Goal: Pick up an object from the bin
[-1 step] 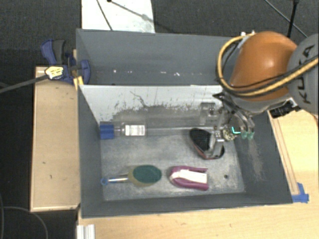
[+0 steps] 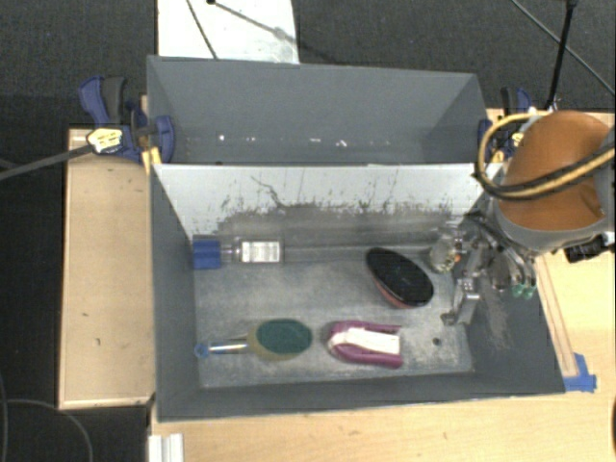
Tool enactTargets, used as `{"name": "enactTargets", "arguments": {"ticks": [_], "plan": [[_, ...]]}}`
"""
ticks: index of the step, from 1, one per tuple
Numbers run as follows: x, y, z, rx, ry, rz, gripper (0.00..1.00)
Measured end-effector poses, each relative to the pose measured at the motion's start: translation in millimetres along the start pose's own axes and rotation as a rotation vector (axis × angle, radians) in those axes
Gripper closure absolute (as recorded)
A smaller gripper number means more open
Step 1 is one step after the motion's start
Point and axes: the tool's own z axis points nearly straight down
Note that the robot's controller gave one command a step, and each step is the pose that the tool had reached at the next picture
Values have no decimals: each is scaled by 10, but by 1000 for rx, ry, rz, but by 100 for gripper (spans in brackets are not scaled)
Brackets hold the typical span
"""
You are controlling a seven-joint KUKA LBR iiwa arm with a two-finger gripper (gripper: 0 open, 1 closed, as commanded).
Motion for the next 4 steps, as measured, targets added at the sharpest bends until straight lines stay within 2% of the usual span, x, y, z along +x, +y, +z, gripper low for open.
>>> {"name": "enactTargets", "arguments": {"ticks": [1, 2, 3, 4], "plan": [[-320, 156, 858, -1, -11, -130, 0], [-305, 161, 847, -2, -8, -129, 100], [-261, 176, -307, -1, -14, -192, 100], [-250, 177, -261, -3, -7, -190, 0]]}}
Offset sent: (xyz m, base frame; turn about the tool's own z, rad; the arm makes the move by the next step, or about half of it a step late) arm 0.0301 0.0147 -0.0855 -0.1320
